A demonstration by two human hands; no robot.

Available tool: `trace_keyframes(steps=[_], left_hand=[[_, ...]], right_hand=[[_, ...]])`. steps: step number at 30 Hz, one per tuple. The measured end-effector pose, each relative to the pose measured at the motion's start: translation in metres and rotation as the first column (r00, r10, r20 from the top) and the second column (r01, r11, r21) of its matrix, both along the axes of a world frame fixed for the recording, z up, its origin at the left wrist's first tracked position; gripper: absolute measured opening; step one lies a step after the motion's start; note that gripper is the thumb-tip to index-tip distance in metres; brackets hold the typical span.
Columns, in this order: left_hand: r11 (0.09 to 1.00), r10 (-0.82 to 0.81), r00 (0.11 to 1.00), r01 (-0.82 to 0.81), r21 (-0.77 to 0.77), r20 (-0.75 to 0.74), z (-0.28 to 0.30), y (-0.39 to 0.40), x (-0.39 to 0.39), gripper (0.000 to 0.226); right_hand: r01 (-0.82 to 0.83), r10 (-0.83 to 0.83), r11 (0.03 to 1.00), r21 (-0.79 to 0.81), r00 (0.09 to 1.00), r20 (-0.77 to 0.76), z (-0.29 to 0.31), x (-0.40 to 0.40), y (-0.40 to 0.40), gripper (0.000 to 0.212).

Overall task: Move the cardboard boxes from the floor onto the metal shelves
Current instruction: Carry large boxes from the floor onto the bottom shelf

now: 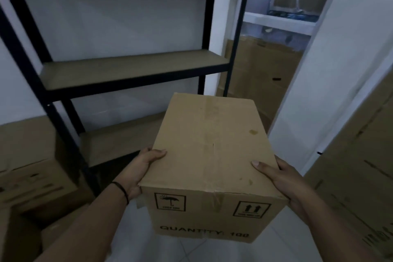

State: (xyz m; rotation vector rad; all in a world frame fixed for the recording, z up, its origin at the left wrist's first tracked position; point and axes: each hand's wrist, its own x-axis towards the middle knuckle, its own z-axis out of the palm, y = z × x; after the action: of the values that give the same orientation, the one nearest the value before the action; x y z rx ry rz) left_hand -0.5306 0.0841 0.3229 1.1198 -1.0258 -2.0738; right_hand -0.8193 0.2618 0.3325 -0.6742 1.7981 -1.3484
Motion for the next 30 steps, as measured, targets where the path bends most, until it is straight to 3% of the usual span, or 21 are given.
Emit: trace_keyframes(steps=[2, 5, 9, 12, 14, 16, 20, 22, 25, 27, 30], left_hand=[[0.998, 0.054, 0.998, -0.054, -0.010, 0.015, -0.001, 0.007, 0.002, 0.068], [0.985, 0.170, 0.984, -0.168, -0.039, 0.046, -0.007, 0.021, 0.008, 0.044], [0.972, 0.235, 0.972, -0.234, -0.022, 0.018, -0.016, 0.044, 0.023, 0.076], [0.968, 0.249, 0.968, -0.249, 0.007, 0.020, -0.017, 0.068, 0.032, 0.034], [0.962, 0.272, 0.962, -0.272, 0.003, 0.020, -0.015, 0.082, 0.040, 0.020], [0.955, 0.295, 0.956, -0.295, -0.012, 0.000, -0.021, 0.089, 0.054, 0.022], [0.945, 0.328, 0.944, -0.328, -0.010, -0.031, -0.036, 0.095, 0.089, 0.053], [0.939, 0.342, 0.937, -0.344, -0.015, -0.064, -0.044, 0.097, 0.106, 0.048], [0.935, 0.352, 0.927, -0.354, 0.008, -0.132, -0.058, 0.097, 0.128, 0.041], [0.932, 0.362, 0.922, -0.363, 0.018, -0.140, -0.073, 0.096, 0.140, 0.045], [0.927, 0.373, 0.916, -0.376, 0.012, -0.144, -0.097, 0.093, 0.151, 0.057]], right_hand=[[-0.073, 0.073, 0.997, 0.004, 0.997, -0.001, 0.000, -0.005, -0.012, 0.064], [-0.168, 0.167, 0.986, 0.010, 0.986, 0.024, -0.003, -0.011, -0.028, 0.054], [-0.272, 0.271, 0.962, 0.032, 0.962, 0.021, -0.014, -0.016, -0.038, 0.067], [-0.358, 0.357, 0.932, 0.050, 0.933, 0.042, -0.018, -0.007, -0.042, 0.062], [-0.384, 0.382, 0.922, 0.049, 0.923, 0.052, -0.019, 0.003, -0.045, 0.052], [-0.412, 0.409, 0.910, 0.054, 0.911, 0.052, -0.023, 0.015, -0.047, 0.048], [-0.434, 0.429, 0.898, 0.072, 0.900, 0.070, -0.033, 0.044, -0.052, 0.044], [-0.444, 0.437, 0.894, 0.066, 0.894, 0.096, -0.040, 0.059, -0.055, 0.040], [-0.469, 0.460, 0.882, 0.050, 0.878, 0.130, -0.056, 0.075, -0.061, 0.058], [-0.472, 0.462, 0.880, 0.045, 0.875, 0.145, -0.070, 0.086, -0.064, 0.067], [-0.485, 0.476, 0.874, 0.023, 0.866, 0.155, -0.092, 0.096, -0.068, 0.063]])
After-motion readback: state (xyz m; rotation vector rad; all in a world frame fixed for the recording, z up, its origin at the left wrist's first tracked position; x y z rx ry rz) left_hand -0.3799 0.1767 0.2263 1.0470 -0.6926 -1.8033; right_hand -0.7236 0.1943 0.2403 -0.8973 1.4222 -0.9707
